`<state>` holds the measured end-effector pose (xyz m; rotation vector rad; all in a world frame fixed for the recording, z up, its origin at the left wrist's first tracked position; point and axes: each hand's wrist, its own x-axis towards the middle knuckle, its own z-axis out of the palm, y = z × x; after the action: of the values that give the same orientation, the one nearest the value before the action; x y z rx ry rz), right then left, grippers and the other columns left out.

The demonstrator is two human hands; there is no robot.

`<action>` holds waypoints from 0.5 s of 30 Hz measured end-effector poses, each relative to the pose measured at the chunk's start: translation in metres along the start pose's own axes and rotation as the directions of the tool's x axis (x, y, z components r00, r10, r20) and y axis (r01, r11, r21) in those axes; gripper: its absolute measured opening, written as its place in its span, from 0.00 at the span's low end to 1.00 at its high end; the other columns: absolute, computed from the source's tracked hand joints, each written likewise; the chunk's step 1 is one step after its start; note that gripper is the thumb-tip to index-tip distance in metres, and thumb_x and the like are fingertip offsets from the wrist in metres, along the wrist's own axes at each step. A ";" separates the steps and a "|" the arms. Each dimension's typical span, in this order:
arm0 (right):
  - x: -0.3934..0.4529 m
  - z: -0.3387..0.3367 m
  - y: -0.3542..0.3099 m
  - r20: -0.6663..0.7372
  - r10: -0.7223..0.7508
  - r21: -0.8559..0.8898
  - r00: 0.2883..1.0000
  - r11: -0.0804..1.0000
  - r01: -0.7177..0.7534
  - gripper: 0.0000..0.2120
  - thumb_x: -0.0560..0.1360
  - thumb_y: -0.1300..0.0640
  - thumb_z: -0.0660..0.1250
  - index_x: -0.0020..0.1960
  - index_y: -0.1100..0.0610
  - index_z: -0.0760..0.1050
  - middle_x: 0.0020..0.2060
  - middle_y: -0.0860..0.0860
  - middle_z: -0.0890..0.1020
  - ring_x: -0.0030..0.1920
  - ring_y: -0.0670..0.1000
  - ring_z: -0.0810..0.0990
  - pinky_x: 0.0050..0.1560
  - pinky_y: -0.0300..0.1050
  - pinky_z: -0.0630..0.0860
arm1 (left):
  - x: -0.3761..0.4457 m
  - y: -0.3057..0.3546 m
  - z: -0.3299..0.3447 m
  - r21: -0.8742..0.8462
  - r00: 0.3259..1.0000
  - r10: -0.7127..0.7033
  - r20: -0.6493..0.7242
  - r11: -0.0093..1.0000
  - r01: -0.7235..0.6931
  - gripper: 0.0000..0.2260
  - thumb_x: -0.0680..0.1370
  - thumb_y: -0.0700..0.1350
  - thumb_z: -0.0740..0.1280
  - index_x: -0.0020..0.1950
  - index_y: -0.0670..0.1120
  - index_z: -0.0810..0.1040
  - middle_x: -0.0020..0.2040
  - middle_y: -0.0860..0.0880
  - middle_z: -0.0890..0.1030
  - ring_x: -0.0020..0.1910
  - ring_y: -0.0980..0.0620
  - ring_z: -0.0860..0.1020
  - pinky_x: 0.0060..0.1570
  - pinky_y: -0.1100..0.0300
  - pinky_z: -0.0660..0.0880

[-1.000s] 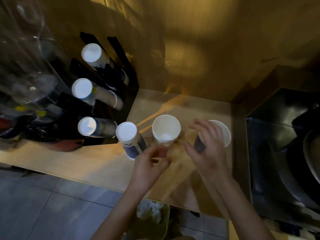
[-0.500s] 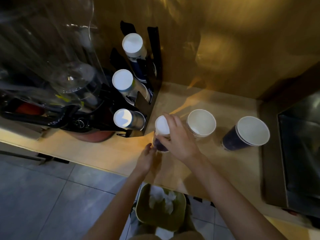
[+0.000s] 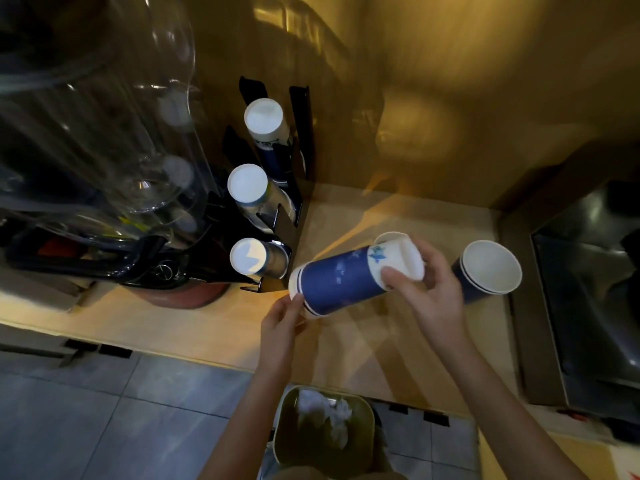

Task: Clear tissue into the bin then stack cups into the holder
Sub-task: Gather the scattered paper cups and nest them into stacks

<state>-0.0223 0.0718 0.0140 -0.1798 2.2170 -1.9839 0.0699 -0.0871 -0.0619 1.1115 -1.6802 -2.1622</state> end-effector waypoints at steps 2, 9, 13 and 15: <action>-0.002 -0.016 -0.002 -0.034 0.063 0.086 0.997 0.994 -0.060 0.20 0.70 0.63 0.70 0.59 0.50 0.71 0.54 0.47 0.78 0.55 0.48 0.78 0.50 0.41 0.78 | -0.013 0.011 0.005 -0.033 0.997 0.037 0.063 0.999 -0.035 0.09 0.77 0.43 0.62 0.51 0.41 0.78 0.47 0.41 0.81 0.47 0.46 0.78 0.48 0.53 0.73; -0.009 -0.067 0.005 0.048 0.219 -0.084 0.975 0.973 -0.215 0.23 0.69 0.62 0.71 0.60 0.52 0.68 0.57 0.55 0.78 0.52 0.48 0.78 0.43 0.36 0.80 | -0.046 0.034 0.019 -0.021 0.982 0.131 0.139 0.991 -0.129 0.08 0.75 0.43 0.64 0.49 0.42 0.80 0.44 0.43 0.84 0.44 0.48 0.81 0.48 0.53 0.76; -0.005 -0.079 -0.003 0.131 0.098 -0.519 0.986 0.854 -0.016 0.34 0.65 0.52 0.76 0.65 0.49 0.62 0.56 0.49 0.75 0.57 0.51 0.76 0.55 0.50 0.77 | -0.051 0.043 0.022 -0.008 0.970 0.183 0.157 0.983 -0.184 0.06 0.75 0.42 0.64 0.44 0.45 0.81 0.36 0.50 0.85 0.37 0.54 0.82 0.38 0.64 0.77; -0.004 -0.076 -0.013 0.271 -0.086 -0.721 0.959 0.642 0.261 0.39 0.61 0.41 0.74 0.67 0.50 0.63 0.59 0.50 0.74 0.60 0.50 0.72 0.59 0.47 0.70 | -0.054 0.047 0.029 -0.011 0.965 0.214 0.154 0.977 -0.214 0.06 0.75 0.40 0.64 0.42 0.44 0.81 0.32 0.52 0.85 0.33 0.58 0.81 0.35 0.68 0.76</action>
<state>-0.0333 0.1456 0.0348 -0.6933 2.7996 -0.8855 0.0754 -0.0505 0.0062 0.7392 -1.7791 -2.1532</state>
